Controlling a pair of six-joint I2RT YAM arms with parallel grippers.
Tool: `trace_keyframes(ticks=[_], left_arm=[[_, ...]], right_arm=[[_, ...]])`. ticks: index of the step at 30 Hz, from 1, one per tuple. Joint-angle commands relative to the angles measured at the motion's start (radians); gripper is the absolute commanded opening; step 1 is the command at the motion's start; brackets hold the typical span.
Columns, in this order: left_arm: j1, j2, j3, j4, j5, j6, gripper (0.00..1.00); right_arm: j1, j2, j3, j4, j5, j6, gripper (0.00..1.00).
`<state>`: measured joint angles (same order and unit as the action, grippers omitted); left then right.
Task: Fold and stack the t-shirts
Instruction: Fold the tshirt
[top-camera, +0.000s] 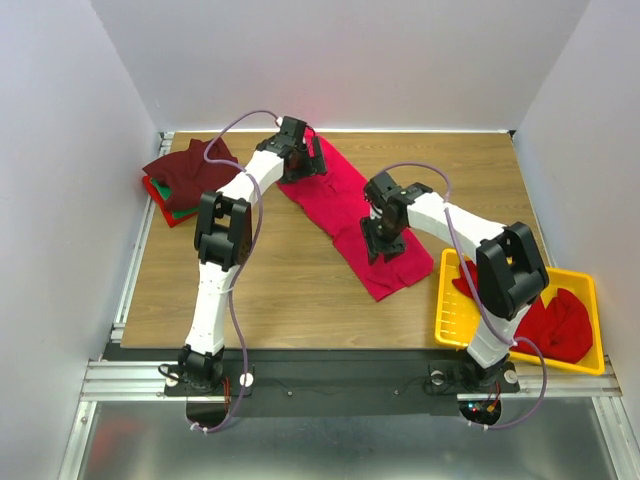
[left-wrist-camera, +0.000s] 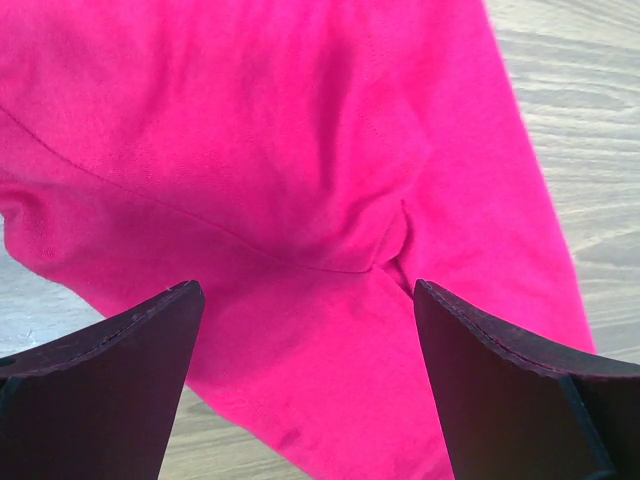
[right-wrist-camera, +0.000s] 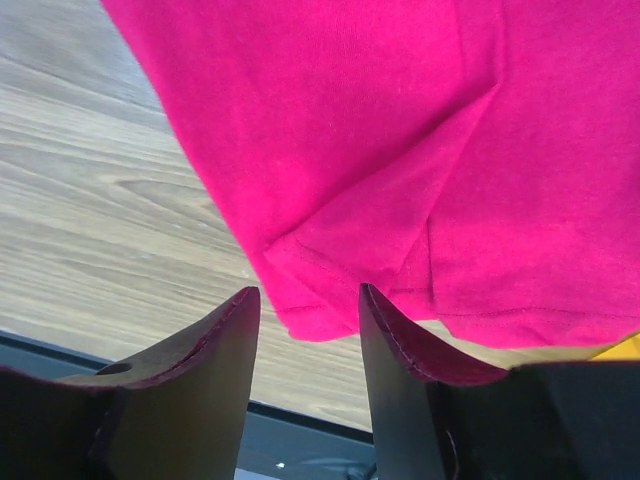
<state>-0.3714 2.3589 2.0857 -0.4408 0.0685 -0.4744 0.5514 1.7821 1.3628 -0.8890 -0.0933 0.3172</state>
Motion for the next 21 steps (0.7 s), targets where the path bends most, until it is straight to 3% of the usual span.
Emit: trace_keyframes(ticks=[1,14,17,21], left_arm=[[0.003,-0.061,-0.036,0.014,-0.003,-0.007,0.99],[0.000,-0.122,-0.124,0.051,-0.006,-0.023,0.99],[0.000,-0.124,-0.124,0.051,-0.006,-0.027,0.99],[0.000,-0.124,-0.130,0.051,-0.003,-0.030,0.99]], right_arm=[[0.024,0.017,-0.019,0.050,0.015,-0.009,0.50],[0.062,0.079,-0.103,0.105,0.018,-0.030,0.47],[0.067,0.082,-0.128,0.120,0.024,-0.027,0.42],[0.065,0.071,-0.134,0.119,0.059,-0.010,0.23]])
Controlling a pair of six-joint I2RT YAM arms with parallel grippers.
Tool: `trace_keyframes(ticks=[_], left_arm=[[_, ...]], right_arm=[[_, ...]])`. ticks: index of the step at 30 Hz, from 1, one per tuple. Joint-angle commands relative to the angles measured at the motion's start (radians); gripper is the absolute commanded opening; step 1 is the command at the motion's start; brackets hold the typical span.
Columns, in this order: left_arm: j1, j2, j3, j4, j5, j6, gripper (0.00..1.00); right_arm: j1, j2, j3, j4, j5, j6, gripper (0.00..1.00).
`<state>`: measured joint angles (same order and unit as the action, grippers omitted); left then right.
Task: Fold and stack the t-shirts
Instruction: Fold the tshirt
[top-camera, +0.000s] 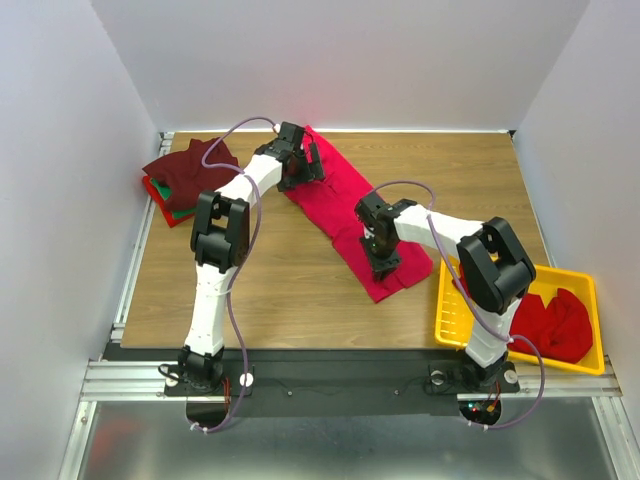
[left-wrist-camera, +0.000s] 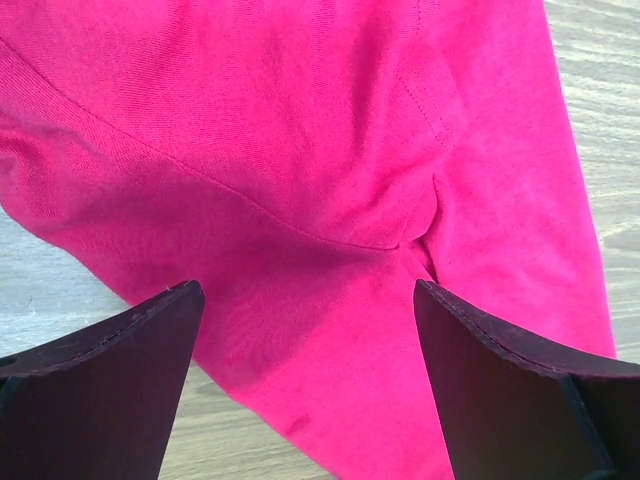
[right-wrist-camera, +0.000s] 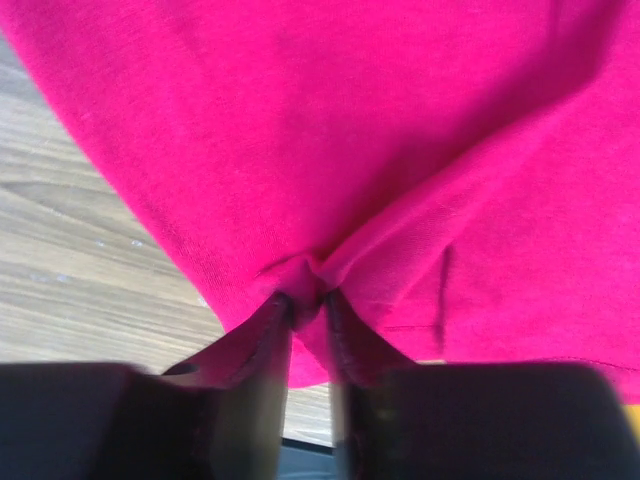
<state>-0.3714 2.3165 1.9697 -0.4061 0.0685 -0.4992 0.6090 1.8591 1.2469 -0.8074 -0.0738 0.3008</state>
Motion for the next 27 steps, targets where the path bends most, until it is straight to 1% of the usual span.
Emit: trace_keyframes(ticks=[1,5,9,11,14,15,17,19,23,27], left_arm=[[0.000,-0.083,-0.015,0.016,-0.004,-0.006,0.99],[0.000,-0.086,-0.029,0.016,-0.009,-0.002,0.99],[0.000,-0.086,-0.049,0.023,-0.012,-0.001,0.99],[-0.001,-0.085,-0.055,0.026,-0.013,0.001,0.99],[-0.009,-0.068,-0.054,0.038,-0.024,0.002,0.99],[-0.009,-0.059,-0.048,0.041,-0.032,0.007,0.99],[-0.009,-0.017,-0.013,0.027,-0.039,0.007,0.99],[-0.009,0.027,0.009,0.003,-0.052,0.014,0.99],[-0.006,0.063,0.031,-0.030,-0.095,0.028,0.99],[0.005,0.044,-0.021,-0.013,-0.107,0.034,0.99]], right_arm=[[0.008,-0.009,-0.021,0.037,0.046,0.011,0.21],[0.008,-0.040,-0.032,0.022,0.068,0.026,0.18],[0.008,-0.073,-0.035,-0.016,0.152,0.047,0.12],[0.008,-0.089,-0.033,-0.027,0.169,0.060,0.13],[0.009,-0.116,-0.041,-0.042,0.195,0.070,0.18],[0.008,-0.123,-0.043,-0.045,0.200,0.077,0.22],[0.006,-0.136,-0.047,-0.058,0.223,0.090,0.25],[0.006,-0.143,-0.055,-0.072,0.253,0.101,0.26],[-0.018,-0.169,-0.082,-0.084,0.293,0.133,0.27],[-0.107,-0.218,-0.102,-0.090,0.316,0.143,0.28]])
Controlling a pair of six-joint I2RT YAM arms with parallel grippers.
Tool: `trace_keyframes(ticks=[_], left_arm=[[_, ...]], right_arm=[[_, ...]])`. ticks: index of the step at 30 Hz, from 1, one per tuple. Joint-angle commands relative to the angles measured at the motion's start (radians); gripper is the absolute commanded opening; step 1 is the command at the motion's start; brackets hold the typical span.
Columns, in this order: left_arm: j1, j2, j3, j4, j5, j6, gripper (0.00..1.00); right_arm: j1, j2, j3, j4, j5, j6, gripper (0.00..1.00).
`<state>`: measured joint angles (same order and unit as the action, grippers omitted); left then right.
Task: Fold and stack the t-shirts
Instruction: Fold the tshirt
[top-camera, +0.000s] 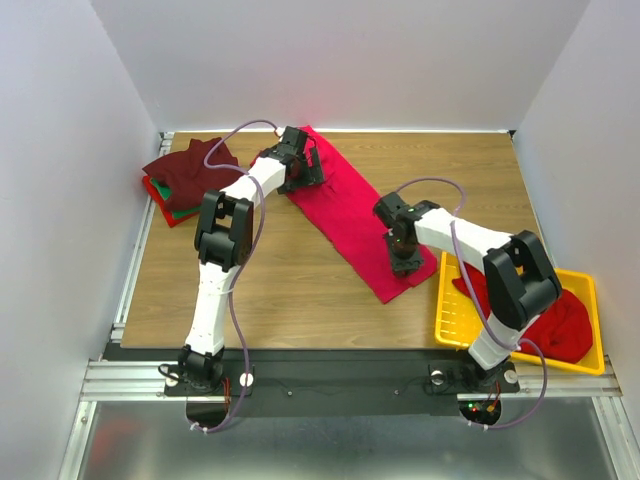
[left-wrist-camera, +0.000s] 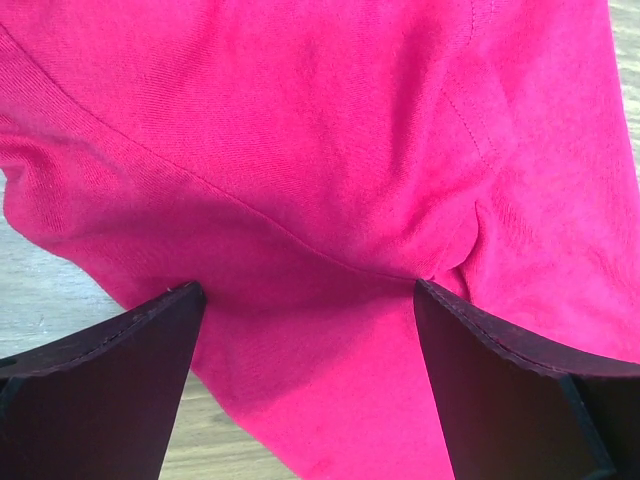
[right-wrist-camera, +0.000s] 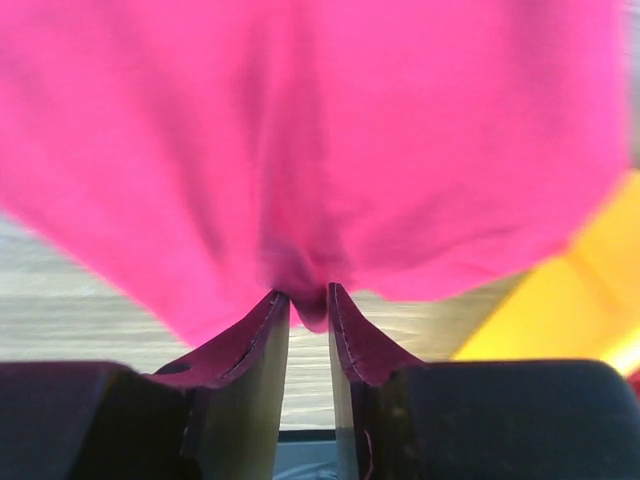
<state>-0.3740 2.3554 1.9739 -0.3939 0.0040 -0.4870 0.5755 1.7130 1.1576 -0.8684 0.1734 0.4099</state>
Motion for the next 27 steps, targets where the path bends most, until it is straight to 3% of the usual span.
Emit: trace_keyframes(ticks=[1,15,21,25,27], left_arm=[[0.009,-0.005,-0.035,-0.022,-0.042,0.024,0.99],[0.018,-0.025,-0.058,-0.016,-0.036,0.028,0.99],[0.023,-0.019,-0.041,-0.019,-0.029,0.031,0.99],[0.024,-0.018,-0.041,-0.019,-0.022,0.025,0.99],[0.029,-0.018,-0.044,-0.019,-0.016,0.016,0.99]], right_arm=[[-0.081,-0.078,-0.010,-0.030,0.078,0.030,0.29],[-0.124,-0.115,0.123,-0.101,0.175,0.035,0.47],[-0.124,-0.089,0.174,-0.043,0.013,-0.054,0.48],[-0.123,-0.018,0.165,0.018,-0.205,-0.105,0.47],[-0.124,0.003,0.151,0.023,-0.221,-0.103,0.47]])
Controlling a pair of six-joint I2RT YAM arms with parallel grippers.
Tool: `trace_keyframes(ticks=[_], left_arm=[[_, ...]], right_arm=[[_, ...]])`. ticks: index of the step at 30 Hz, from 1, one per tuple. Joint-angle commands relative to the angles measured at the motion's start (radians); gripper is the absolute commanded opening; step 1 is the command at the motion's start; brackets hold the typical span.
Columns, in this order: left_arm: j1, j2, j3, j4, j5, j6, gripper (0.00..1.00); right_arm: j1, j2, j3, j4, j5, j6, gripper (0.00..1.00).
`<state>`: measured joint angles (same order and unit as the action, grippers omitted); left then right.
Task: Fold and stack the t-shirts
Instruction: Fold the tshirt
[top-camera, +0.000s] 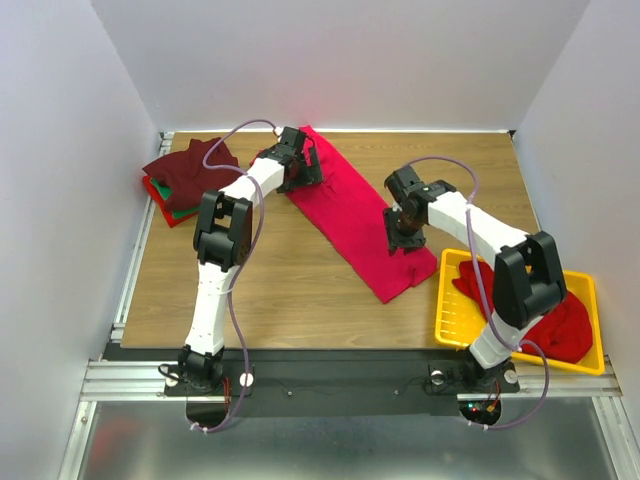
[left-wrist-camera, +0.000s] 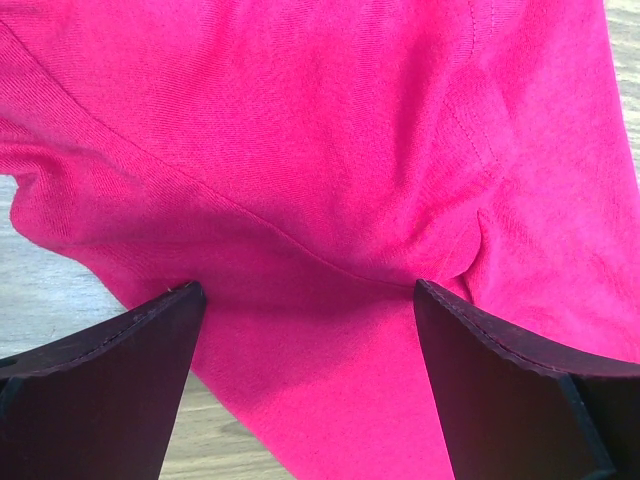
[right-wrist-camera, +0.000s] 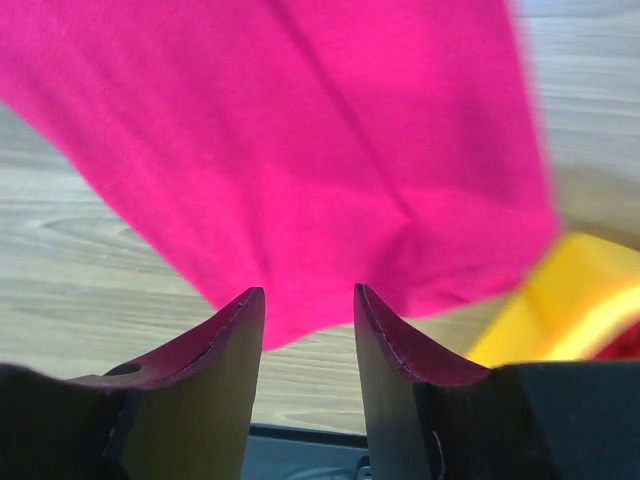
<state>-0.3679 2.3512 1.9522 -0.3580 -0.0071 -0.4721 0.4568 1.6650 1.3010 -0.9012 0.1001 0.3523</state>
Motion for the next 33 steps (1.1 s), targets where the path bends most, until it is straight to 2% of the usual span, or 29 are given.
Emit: trace_keyframes(ticks=[1,6,9,15,20,24,28,33], left_arm=[[0.026,-0.013,-0.029,-0.050,0.002,-0.011,0.99],[0.043,-0.012,-0.042,-0.033,0.041,-0.028,0.99],[0.046,-0.006,-0.033,-0.035,0.047,-0.023,0.99],[0.052,-0.003,-0.022,-0.044,0.048,-0.017,0.99],[0.053,-0.013,-0.021,-0.048,0.052,0.001,0.99],[0.053,-0.036,-0.009,-0.050,0.068,0.006,0.99],[0.053,-0.059,0.033,-0.071,0.087,0.001,0.99],[0.058,-0.076,0.089,-0.053,0.117,-0.057,0.99]], right_arm=[[-0.004,0.062,-0.009,0.058,-0.146,-0.044,0.46],[-0.007,0.065,-0.094,0.068,-0.106,-0.033,0.44],[-0.023,0.082,-0.146,0.082,-0.027,-0.018,0.43],[-0.040,0.098,-0.180,0.078,-0.005,0.011,0.42],[-0.038,0.059,-0.140,0.074,-0.022,0.007,0.42],[-0.041,0.044,-0.046,0.059,-0.014,0.002,0.43],[-0.053,0.093,-0.009,0.056,0.013,-0.010,0.43],[-0.061,0.171,-0.043,0.087,0.062,-0.038,0.43]])
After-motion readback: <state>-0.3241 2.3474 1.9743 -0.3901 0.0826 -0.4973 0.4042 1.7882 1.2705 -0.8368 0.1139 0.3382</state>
